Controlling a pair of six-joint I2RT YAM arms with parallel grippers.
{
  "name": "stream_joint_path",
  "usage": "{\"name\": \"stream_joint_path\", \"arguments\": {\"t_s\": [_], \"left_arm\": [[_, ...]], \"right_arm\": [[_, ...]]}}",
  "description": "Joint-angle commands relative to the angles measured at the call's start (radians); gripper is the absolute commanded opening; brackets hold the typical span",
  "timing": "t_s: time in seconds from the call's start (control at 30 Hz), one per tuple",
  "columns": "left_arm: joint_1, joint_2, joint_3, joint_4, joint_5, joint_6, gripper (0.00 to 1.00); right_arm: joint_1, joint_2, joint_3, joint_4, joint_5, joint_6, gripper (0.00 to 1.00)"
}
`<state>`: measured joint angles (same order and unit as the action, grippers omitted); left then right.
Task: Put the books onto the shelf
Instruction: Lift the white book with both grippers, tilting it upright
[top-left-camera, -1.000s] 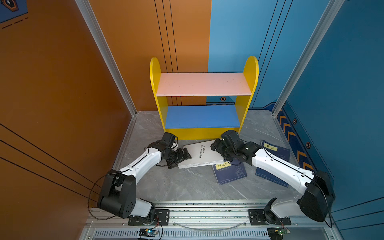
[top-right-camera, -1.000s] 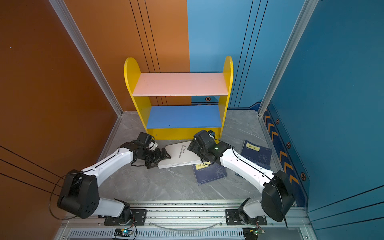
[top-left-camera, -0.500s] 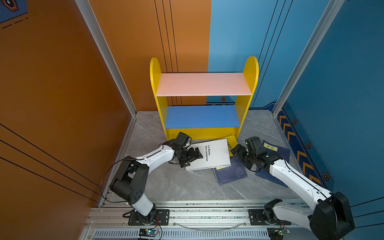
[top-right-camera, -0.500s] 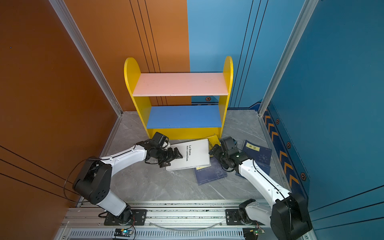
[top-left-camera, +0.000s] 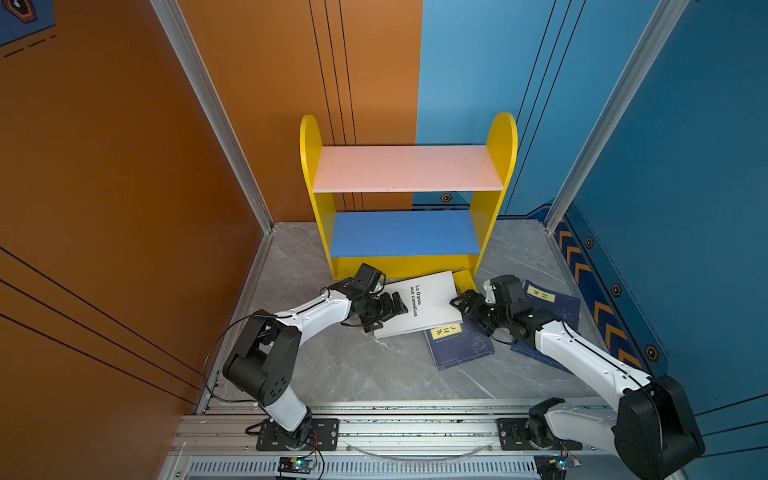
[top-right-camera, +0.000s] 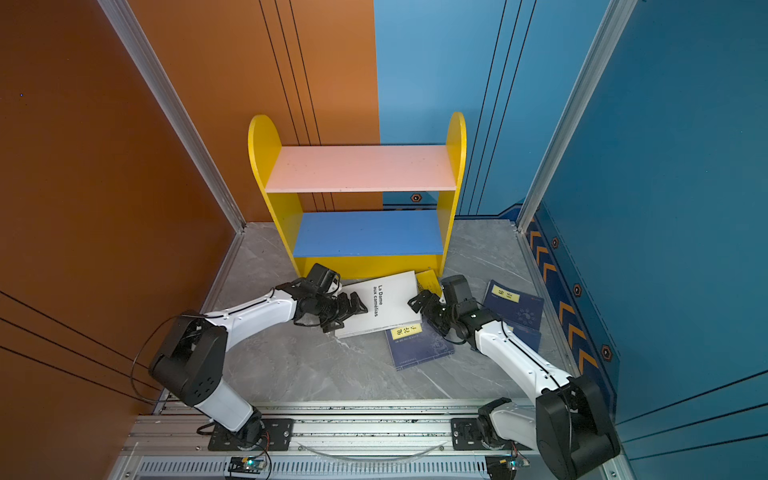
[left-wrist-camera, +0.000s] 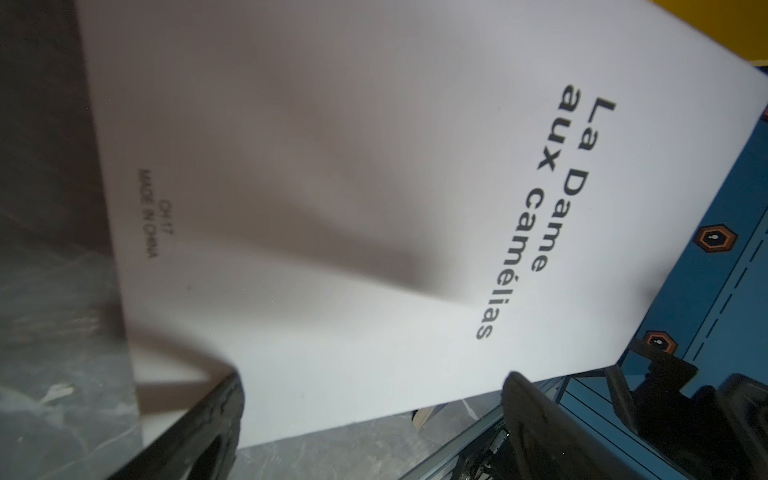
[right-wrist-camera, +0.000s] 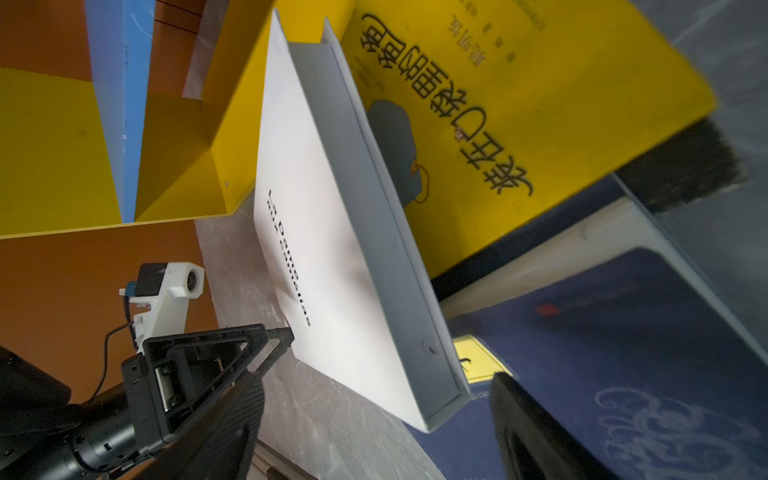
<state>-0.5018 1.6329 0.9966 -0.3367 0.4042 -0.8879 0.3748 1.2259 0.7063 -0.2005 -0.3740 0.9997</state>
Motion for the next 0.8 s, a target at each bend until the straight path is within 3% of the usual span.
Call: {"name": "stream_joint_path", "arguments": {"t_s": [0.0, 0.17, 0.43, 0.77], "left_arm": [[-0.007, 0.053, -0.004, 0.001, -0.035, 0.011, 0.98], [-0.003, 0.065, -0.003, 0.004, -0.023, 0.025, 0.98], [0.014, 0.082, -0.011, 0.015, 0.003, 0.05, 0.98], [0.034, 0.11, -0.009, 0.016, 0.033, 0.078, 0.98]], "right_arm": [[0.01, 0.055, -0.014, 0.099, -0.066, -0.003, 0.83], [0.001, 0.125, 0.006, 0.151, -0.104, -0.024, 0.76], [-0.061, 0.124, -0.008, 0.098, -0.09, -0.098, 0.83], [-0.084, 0.28, 0.062, 0.092, -0.132, -0.2, 0.83]]}}
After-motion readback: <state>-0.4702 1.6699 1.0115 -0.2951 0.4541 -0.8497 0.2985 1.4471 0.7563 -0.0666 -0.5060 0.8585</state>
